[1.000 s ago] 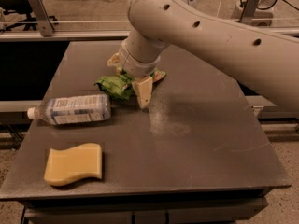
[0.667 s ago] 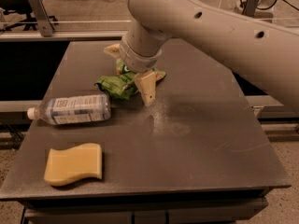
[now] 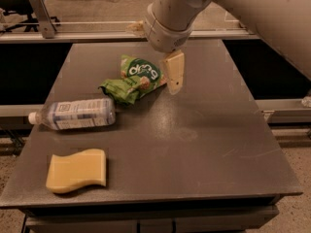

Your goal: Move green rice chip bag near blue plastic bottle

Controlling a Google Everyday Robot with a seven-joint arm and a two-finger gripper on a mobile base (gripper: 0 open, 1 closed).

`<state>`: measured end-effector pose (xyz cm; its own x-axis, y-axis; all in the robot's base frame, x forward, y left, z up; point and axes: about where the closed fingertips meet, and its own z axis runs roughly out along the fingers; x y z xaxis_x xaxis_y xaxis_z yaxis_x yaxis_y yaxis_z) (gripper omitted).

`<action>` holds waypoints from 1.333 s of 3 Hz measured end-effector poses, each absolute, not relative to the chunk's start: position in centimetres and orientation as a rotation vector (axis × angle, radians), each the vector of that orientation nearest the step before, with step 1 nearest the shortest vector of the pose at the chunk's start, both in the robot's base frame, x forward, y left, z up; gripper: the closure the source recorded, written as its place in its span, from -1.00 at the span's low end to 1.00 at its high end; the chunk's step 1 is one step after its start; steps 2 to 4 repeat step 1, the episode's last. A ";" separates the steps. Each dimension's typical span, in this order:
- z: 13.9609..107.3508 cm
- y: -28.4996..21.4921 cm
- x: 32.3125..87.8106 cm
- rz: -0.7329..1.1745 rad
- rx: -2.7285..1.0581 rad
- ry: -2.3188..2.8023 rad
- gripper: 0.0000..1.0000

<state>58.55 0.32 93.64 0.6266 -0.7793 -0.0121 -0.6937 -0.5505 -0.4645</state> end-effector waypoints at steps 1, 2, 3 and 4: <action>93.6 0.3 58.6 -0.271 -2.422 1.165 -1.00; 93.6 0.3 58.6 -0.271 -2.422 1.165 -1.00; 93.6 0.3 58.6 -0.271 -2.422 1.165 -1.00; 93.6 0.3 58.6 -0.271 -2.422 1.165 -1.00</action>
Offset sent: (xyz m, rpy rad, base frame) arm 0.0000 0.0000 0.0000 0.0000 0.0000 0.0000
